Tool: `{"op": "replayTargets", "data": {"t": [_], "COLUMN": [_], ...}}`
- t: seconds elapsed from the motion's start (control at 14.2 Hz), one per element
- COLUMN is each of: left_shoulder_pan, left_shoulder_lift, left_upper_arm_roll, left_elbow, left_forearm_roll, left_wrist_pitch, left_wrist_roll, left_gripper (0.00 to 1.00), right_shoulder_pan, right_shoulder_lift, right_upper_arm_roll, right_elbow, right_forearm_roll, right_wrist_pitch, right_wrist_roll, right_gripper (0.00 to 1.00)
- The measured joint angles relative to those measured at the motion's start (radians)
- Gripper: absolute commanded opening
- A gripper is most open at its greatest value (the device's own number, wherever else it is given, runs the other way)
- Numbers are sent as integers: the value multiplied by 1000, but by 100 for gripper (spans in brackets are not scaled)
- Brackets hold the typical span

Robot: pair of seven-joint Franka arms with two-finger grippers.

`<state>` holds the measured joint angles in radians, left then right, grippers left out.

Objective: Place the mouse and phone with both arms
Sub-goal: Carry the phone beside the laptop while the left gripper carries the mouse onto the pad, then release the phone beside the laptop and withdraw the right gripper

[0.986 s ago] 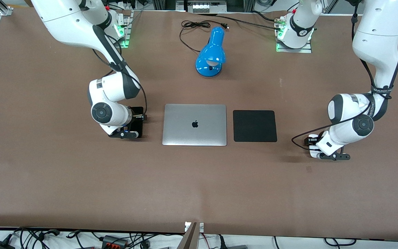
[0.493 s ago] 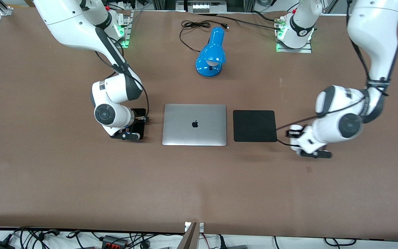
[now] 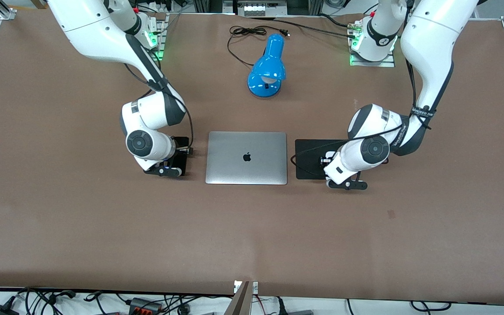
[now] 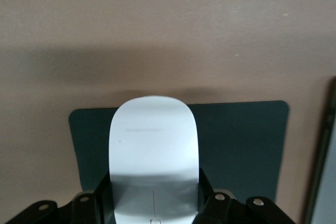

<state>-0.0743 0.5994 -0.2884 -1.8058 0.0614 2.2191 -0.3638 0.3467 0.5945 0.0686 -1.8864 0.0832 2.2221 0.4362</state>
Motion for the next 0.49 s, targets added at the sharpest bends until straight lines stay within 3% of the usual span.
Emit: {"op": "replayTargets", "data": {"t": [0.42, 0.49], "left_shoulder_pan": [19, 19], "left_shoulder_lift": [2, 2], "left_upper_arm_roll": [2, 2], "left_elbow": [-46, -53], "left_forearm_roll": [0, 0], "left_wrist_pitch": [56, 65], "left_wrist_roll": [0, 0], "left_gripper": [36, 41], "right_shoulder_pan": [-7, -20], "right_shoulder_lift": [-21, -51], "right_upper_arm_roll": [-12, -17], "right_elbow": [27, 44], "right_forearm_roll": [0, 0], "right_wrist_pitch": [1, -4], "right_wrist_roll": [7, 7], "right_gripper": [100, 100]}}
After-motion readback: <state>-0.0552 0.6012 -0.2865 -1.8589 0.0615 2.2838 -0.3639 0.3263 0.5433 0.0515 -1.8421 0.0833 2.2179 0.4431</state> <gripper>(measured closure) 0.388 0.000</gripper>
